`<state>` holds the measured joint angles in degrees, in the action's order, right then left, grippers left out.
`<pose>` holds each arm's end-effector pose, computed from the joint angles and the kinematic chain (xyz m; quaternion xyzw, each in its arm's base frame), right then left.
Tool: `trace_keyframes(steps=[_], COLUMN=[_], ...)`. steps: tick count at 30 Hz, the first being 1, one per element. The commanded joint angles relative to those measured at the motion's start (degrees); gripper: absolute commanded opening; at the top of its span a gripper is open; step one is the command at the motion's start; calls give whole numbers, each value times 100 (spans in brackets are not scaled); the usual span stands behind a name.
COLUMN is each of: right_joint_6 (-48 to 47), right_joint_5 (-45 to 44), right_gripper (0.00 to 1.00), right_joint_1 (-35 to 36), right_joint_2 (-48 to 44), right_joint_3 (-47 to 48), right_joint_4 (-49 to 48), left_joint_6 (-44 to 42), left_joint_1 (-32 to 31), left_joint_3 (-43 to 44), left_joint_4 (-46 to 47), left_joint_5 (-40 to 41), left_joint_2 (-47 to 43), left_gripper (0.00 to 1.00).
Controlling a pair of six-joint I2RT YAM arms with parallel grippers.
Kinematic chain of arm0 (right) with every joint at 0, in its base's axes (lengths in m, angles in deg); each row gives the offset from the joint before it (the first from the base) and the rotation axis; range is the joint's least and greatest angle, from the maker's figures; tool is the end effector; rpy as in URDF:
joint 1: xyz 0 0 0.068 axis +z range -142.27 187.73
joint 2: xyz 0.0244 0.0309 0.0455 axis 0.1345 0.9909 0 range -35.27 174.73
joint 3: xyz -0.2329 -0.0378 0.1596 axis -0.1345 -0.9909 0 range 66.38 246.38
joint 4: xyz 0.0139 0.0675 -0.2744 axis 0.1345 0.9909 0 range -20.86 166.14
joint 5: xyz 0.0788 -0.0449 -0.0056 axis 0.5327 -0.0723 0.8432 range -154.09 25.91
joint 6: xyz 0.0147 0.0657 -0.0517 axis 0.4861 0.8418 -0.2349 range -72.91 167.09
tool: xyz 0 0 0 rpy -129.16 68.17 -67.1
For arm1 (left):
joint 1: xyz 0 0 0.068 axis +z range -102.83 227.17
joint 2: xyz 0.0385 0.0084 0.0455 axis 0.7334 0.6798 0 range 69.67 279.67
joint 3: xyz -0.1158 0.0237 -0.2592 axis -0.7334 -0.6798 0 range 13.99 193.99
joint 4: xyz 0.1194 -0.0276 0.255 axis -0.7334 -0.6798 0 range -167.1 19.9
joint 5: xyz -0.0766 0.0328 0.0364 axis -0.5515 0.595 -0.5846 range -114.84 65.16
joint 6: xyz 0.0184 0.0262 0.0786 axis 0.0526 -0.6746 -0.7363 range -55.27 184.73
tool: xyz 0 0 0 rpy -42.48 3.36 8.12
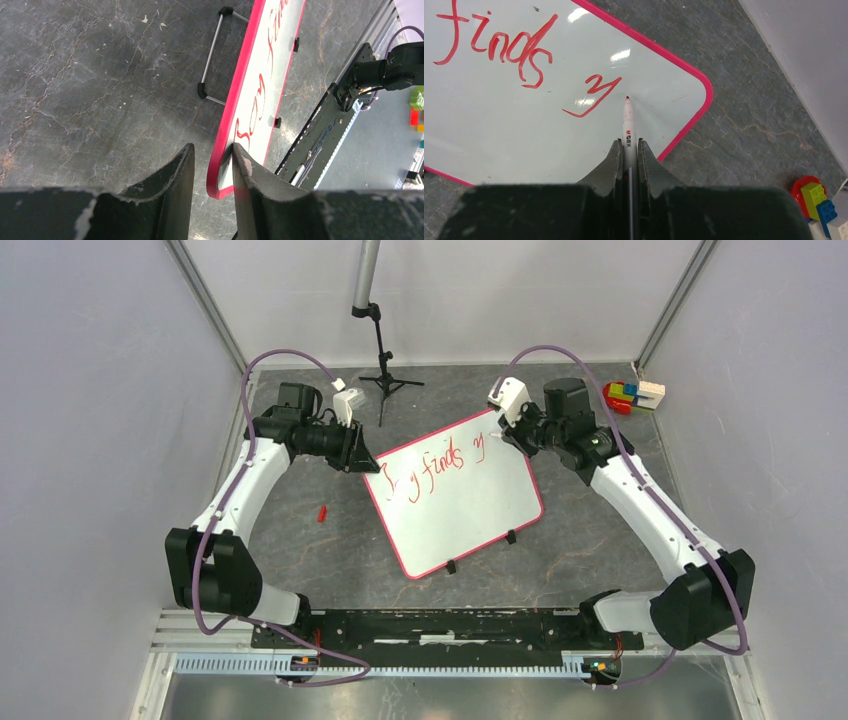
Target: Write a sentence on the whiteboard
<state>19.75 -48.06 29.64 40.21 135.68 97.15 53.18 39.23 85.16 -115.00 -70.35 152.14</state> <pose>0.3113 0.1474 0.3300 -0.4239 0.7684 0.1011 0.4687 0.3179 -0.0980 0.2890 0.2602 0.8506 -0.3615 0.2795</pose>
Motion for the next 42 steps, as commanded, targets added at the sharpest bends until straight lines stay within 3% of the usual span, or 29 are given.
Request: trace_keyframes(steps=[1, 22, 42], right_joint_6=[-44, -114, -298], right_joint_5=[98, 266, -351], right_gripper=[0, 0, 0], right_joint_1=[1, 120, 76], right_joint_2=[60, -11, -127], right_joint_3=[118, -116, -142], right_joint_4=[-177, -114, -92], left_joint_6=[-137, -151, -149], left_joint_1=[1, -5, -7], left_joint_3=[19, 8, 1], left_joint_4=[15, 9, 11], left_joint_5=[-63, -54, -54], left_joint_2=[-34, -36, -47], left_gripper=[40, 40, 40])
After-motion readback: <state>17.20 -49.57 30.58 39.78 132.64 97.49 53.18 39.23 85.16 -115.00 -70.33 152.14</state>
